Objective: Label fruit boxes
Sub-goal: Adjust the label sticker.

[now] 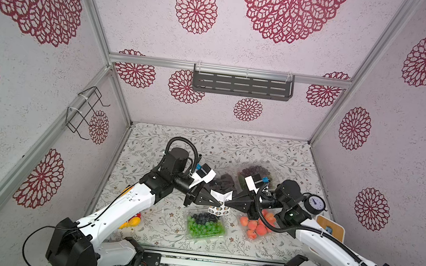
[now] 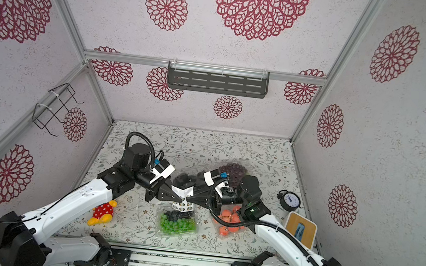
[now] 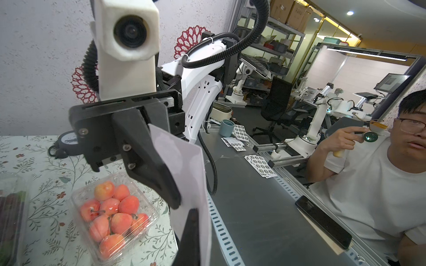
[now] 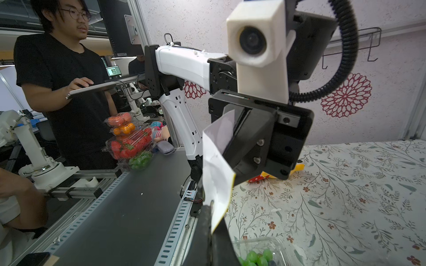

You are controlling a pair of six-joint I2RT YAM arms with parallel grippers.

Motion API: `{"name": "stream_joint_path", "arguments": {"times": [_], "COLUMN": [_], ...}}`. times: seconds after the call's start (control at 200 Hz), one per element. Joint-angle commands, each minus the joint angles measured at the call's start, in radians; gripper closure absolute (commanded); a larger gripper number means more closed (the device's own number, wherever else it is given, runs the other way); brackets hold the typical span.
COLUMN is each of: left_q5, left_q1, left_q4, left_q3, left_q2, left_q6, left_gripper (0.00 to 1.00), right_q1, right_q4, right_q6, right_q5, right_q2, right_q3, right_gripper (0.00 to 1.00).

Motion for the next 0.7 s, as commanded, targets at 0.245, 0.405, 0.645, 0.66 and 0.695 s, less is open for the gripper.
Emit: {"name": "stream_joint_path", "arguments": {"times": [0.245,0.405,0.645,0.66,0.695], "left_q5": [-0.079,-0.094,-0.094,-0.094,-0.096], "left_q1": [0.008,0.007,0.018,0.021,0.025], "left_q4": [0.133,0.199,0.206,0.206,0.207], "left_q3": [0.004,-0.021,-0.018,-0.016,-0.012], "left_q2": [0.006,-0.011,-0.022,-0.024,-0.024], "left_q6": [-0.095,-0.137,-0.137,-0.139,-0.142], "left_gripper": [1.0,0.96,0.96,0.96,0.95], "right_q1": [0.003,0.002,-0.003,-0.004,-0.008], "right_q4": [-0.049,-0.092,-0.172,-0.172,-0.172], "right_q6": [-0.075,-0.096,-0.142,-0.143,-0.139], "right_q5": [0.03,0.065,0.088,0.089,0.09], "right_q2": [-0.049,-0.065,-0.043,-0.043,-0.045], "right_q3": [0.014,0.027,0.076,0.077,0.081], "right_gripper": [1.0,1.0,1.0,1.0,1.0]}}
